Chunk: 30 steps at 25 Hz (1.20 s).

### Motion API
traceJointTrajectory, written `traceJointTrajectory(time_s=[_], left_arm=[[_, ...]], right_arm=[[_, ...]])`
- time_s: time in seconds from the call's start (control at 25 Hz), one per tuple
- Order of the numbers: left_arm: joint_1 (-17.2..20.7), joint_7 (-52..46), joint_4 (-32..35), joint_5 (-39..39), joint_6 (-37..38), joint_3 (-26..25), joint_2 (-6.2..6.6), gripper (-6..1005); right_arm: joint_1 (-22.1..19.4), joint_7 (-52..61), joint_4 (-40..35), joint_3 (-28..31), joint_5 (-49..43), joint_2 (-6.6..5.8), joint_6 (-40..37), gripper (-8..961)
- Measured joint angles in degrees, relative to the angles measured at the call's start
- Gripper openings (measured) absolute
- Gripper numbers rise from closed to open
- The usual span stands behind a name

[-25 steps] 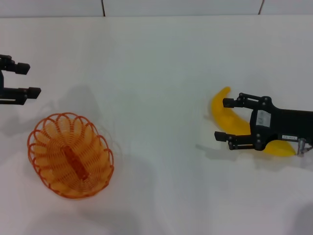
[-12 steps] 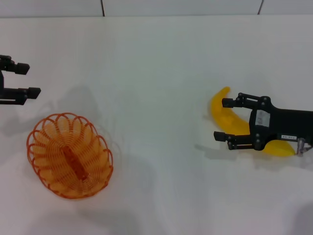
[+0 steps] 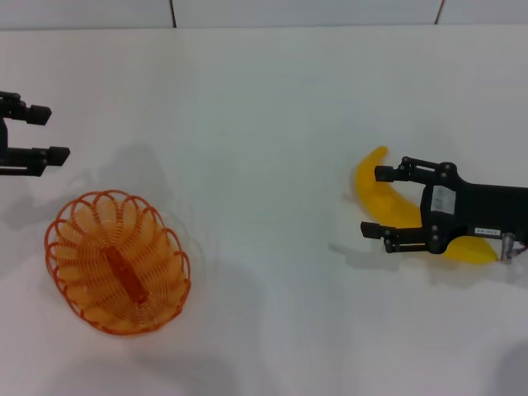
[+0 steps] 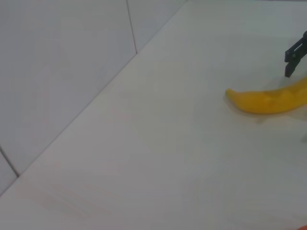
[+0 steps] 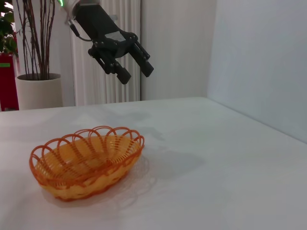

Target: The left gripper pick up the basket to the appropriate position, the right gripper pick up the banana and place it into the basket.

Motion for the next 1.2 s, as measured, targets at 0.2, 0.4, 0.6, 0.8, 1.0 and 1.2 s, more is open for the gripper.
traceJointTrajectory(time_s=[0.2, 0.4, 0.6, 0.8, 1.0, 1.2], left_arm=[[-0.21, 0.22, 0.56, 0.33, -1.58, 0.0, -0.19, 637], [-0.57, 1.11, 3.53, 2.24, -4.14, -0.01, -0.24, 636], [-1.47, 1.49, 10.34, 6.09, -9.48, -0.07, -0.26, 635], [-2.77, 0.8, 18.14, 10.26, -16.77, -0.09, -0.27, 633], [-3.63, -0.15, 22.39, 13.25, -21.0, -0.1, -0.27, 632], [-4.04, -1.61, 24.31, 15.71, -23.48, -0.17, -0.31, 631]], right_arm=[[0.31, -0.01, 0.0, 0.0, -0.01, 0.0, 0.0, 889], [1.23, -0.01, 0.12, 0.0, -0.11, 0.15, 0.05, 889], [1.41, -0.01, 0.12, 0.0, -0.17, 0.23, 0.06, 889], [1.47, -0.01, 0.1, 0.0, -0.2, 0.26, 0.05, 888], [1.62, 0.0, 0.08, 0.0, -0.2, 0.26, 0.01, 888], [1.68, -0.01, 0.08, 0.0, -0.2, 0.26, 0.0, 888]])
